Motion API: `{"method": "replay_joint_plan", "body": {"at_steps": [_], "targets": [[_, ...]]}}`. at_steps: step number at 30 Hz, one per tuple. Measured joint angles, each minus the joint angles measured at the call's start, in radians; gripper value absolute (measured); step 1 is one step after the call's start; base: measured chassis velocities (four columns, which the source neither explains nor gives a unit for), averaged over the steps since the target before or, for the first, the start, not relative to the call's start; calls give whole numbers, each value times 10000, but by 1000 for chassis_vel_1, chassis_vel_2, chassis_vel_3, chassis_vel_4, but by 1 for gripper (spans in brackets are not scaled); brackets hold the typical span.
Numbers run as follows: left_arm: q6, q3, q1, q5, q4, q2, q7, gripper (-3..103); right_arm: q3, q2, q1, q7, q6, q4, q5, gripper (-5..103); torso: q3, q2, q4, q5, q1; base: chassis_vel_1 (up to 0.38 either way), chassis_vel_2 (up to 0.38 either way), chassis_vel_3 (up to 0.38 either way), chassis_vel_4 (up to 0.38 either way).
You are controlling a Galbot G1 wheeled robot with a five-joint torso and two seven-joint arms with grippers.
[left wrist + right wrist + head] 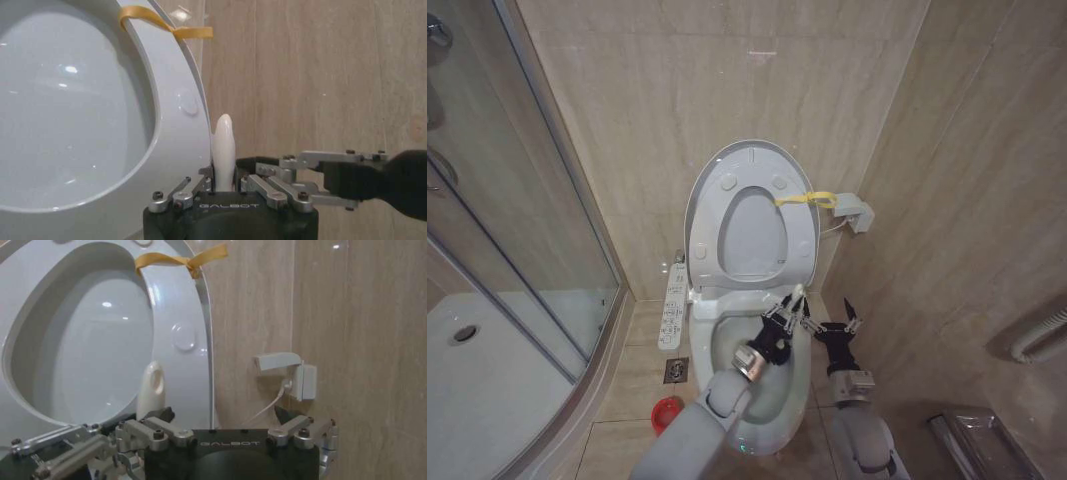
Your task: Open the toilet lid, clean the toilet bowl with a toilet brush, close the toilet lid, and flush.
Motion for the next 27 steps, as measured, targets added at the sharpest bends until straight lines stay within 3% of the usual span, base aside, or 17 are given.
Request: {"method": "replay_joint_plan", "body": {"at_steps": [7,19,27], "targets": [[-165,-147,-90,83,411,59,132,19,-3,0,0,-7,-1,0,-2,100,0,0,-1,0,0,0,0,0,0],[-710,-903,-505,43,2788,120,377,19,-3,0,-1,-8,-1,0,-2,100,0,0,-2,-1,1,0,0,0,0],[-678,-1062,-297,78,2831,93,325,19,-3,0,0,-7,-1,0,-2,100,0,0,-2,-1,0,0,0,0,0]]}}
